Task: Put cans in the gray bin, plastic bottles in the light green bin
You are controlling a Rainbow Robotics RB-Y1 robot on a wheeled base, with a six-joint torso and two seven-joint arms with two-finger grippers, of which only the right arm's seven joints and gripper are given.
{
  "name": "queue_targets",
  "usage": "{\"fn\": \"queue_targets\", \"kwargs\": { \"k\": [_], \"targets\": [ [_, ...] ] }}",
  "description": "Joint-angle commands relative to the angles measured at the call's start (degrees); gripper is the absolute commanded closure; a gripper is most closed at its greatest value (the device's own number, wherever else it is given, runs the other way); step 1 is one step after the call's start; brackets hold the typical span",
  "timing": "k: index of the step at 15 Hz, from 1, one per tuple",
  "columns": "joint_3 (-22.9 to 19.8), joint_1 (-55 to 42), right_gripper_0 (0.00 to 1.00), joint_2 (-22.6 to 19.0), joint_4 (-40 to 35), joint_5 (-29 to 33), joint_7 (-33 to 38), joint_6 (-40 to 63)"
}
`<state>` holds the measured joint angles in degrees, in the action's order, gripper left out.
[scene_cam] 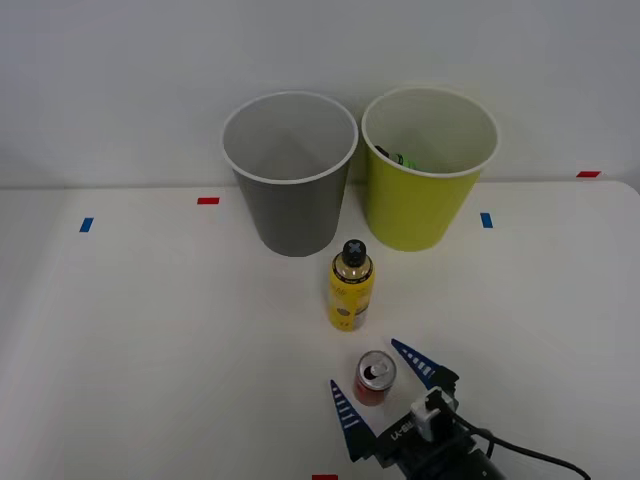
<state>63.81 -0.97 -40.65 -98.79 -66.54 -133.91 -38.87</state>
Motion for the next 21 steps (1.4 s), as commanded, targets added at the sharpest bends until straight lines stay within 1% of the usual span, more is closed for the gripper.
{"fn": "queue_targets", "kwargs": {
  "k": [1, 6, 7, 8, 9, 10, 11, 15, 18, 21],
  "targets": [
    [0.09, 0.35, 0.00, 0.05, 0.00, -0.44, -1.18, 0.11],
    [0.09, 0.35, 0.00, 0.40, 0.00, -0.44, -3.20, 0.20],
    [0.18, 0.44, 0.23, 0.40, 0.00, -0.44, -3.64, 0.28],
    [0.09, 0.44, 0.49, 0.57, 0.00, -0.52, -3.90, 0.20],
    [0.09, 0.62, 0.84, 0.75, 0.00, -0.52, -4.17, 0.28],
    [0.18, 0.62, 0.96, 0.84, 0.00, -0.61, -4.34, 0.20],
    [0.09, 0.62, 1.00, 1.10, 0.00, -0.61, -4.34, 0.20],
    [0.09, 0.53, 1.00, 1.54, 0.00, -1.75, -4.96, 0.11],
    [-0.09, -0.35, 1.00, 1.72, -0.09, -1.67, -5.05, -2.44],
    [0.00, -2.02, 1.00, 0.13, -1.14, 2.55, -4.34, -4.11]
  ]
}}
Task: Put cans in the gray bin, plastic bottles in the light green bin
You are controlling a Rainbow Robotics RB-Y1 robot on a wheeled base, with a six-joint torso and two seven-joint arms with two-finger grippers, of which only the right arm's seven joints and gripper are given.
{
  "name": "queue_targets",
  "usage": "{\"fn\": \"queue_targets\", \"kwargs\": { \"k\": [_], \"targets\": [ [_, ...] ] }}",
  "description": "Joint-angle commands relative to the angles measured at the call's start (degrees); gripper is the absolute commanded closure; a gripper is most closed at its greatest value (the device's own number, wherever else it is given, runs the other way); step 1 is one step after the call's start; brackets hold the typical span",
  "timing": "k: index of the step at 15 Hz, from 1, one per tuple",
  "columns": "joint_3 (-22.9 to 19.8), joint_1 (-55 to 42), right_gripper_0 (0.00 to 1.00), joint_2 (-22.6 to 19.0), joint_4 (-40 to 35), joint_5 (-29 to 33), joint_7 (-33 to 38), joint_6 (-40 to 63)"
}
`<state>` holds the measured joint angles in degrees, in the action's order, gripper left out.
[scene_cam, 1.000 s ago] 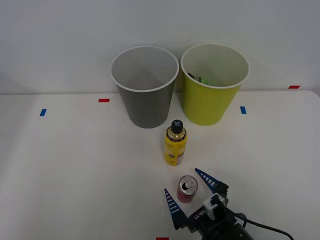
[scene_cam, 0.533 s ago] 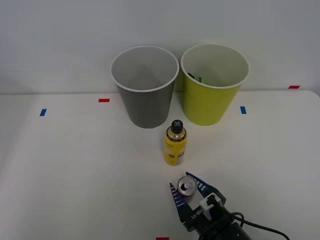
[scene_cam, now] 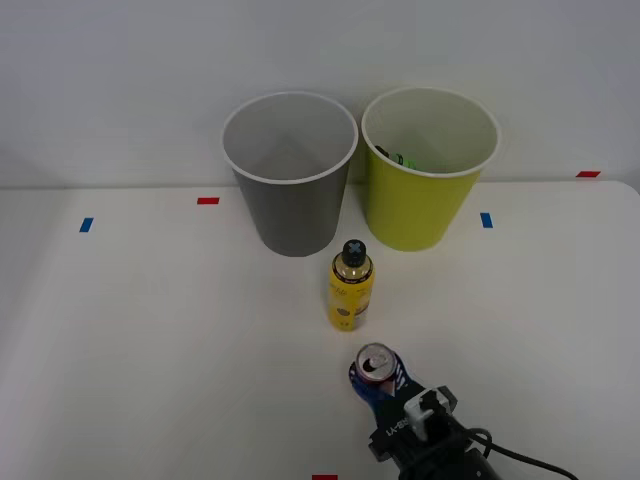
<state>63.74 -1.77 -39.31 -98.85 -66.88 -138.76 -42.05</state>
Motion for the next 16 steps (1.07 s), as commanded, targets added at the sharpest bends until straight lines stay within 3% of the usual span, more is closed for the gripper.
{"fn": "queue_targets", "kwargs": {
  "k": [1, 5, 11, 13, 16],
  "targets": [
    [0.06, -1.84, 1.00, -2.26, -2.75, 3.25, 0.25, -0.84],
    [0.06, -3.15, 1.00, -6.31, -8.03, 4.92, 0.42, 0.13],
    [-0.99, -5.35, 1.00, -7.10, -14.18, 5.80, 0.78, -1.45],
    [-3.54, -6.67, 1.00, -7.45, -18.40, 7.56, 0.95, -0.31],
    [-9.34, -10.54, 1.00, -6.92, -31.32, 5.18, 1.48, 8.65]
  ]
}}
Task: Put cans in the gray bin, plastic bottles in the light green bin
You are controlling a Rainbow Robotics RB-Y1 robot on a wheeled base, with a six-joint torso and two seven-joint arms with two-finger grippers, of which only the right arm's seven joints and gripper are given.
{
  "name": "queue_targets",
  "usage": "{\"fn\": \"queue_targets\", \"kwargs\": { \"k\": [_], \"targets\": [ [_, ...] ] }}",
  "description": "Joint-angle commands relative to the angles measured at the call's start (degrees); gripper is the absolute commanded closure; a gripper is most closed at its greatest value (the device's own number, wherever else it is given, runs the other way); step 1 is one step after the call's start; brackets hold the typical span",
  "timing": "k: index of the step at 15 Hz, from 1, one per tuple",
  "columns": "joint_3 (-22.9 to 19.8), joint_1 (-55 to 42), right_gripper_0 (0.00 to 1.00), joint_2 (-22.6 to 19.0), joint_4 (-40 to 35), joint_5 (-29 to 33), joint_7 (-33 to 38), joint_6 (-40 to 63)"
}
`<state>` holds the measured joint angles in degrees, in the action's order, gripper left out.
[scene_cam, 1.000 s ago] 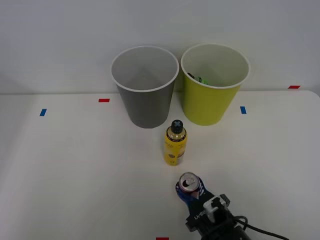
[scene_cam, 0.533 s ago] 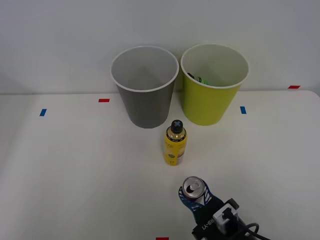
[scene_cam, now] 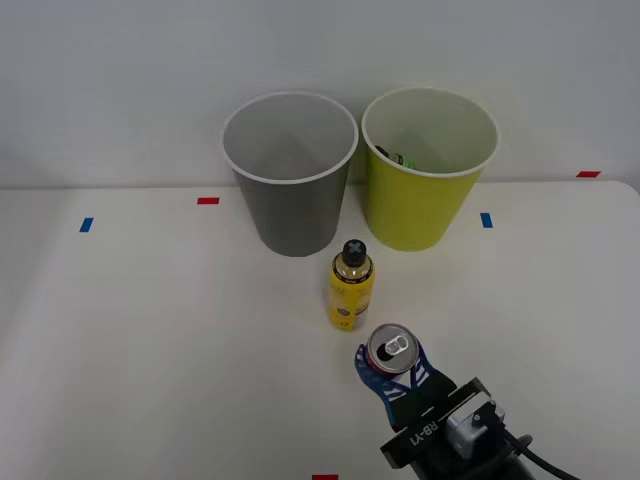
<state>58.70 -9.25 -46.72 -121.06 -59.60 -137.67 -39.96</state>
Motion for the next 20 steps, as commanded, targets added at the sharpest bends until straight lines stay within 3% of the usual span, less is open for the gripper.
{"fn": "queue_targets", "kwargs": {
  "k": [1, 6, 12, 20],
  "targets": [
    [-5.53, -3.40, 1.00, 1.20, -11.30, -2.89, 0.39, 8.14],
    [-16.16, -0.94, 1.00, 8.67, -16.40, -8.51, 0.56, 22.82],
    [-24.42, 5.74, 1.00, 15.79, -16.05, -18.18, -0.14, 34.33],
    [-28.91, 20.68, 1.00, 28.35, 0.30, -17.04, -1.20, 37.94]
  ]
}}
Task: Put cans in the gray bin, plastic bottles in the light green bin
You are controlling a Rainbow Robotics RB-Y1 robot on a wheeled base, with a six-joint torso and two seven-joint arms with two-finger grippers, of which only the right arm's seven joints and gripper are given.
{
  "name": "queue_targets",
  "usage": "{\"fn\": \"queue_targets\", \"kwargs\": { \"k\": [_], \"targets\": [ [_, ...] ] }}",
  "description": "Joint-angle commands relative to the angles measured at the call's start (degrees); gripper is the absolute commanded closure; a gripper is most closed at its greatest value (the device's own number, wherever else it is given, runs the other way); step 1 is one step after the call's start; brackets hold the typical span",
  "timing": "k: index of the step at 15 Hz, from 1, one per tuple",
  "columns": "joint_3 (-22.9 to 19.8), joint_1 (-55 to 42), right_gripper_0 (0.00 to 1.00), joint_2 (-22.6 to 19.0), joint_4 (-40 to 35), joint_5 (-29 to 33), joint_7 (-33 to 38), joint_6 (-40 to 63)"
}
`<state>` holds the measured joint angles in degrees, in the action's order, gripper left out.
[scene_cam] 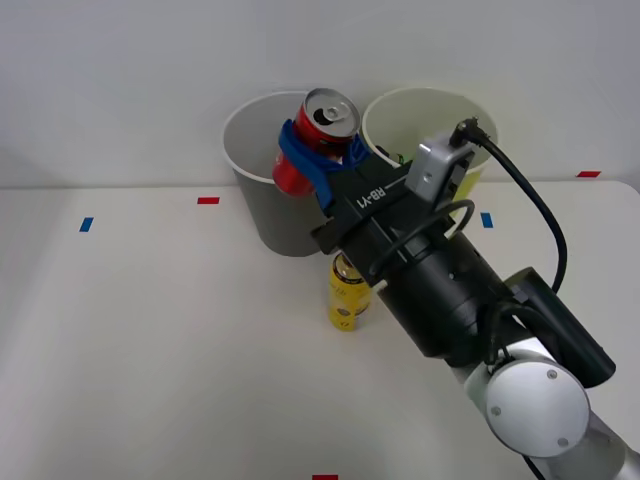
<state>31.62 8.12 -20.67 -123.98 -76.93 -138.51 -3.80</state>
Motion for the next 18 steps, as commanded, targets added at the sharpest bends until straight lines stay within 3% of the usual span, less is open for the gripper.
{"fn": "queue_targets", "kwargs": {
  "k": [1, 3, 5, 12, 15, 18],
  "targets": [
    [-4.37, 4.98, 1.00, 3.71, 4.81, 0.46, -0.53, 5.20],
    [-9.91, 8.76, 1.00, 7.49, 8.67, 1.43, -0.71, 12.41],
    [-12.72, 11.75, 1.00, 10.30, 12.36, 4.86, -0.53, 15.84],
    [-16.67, 24.14, 1.00, 18.92, 30.64, 11.01, -0.79, 16.89],
    [-19.40, 29.24, 1.00, 20.50, 36.62, 12.51, -1.06, 17.07],
    [-20.98, 31.35, 1.00, 19.71, 37.68, 13.03, -0.71, 21.46]
  ]
}}
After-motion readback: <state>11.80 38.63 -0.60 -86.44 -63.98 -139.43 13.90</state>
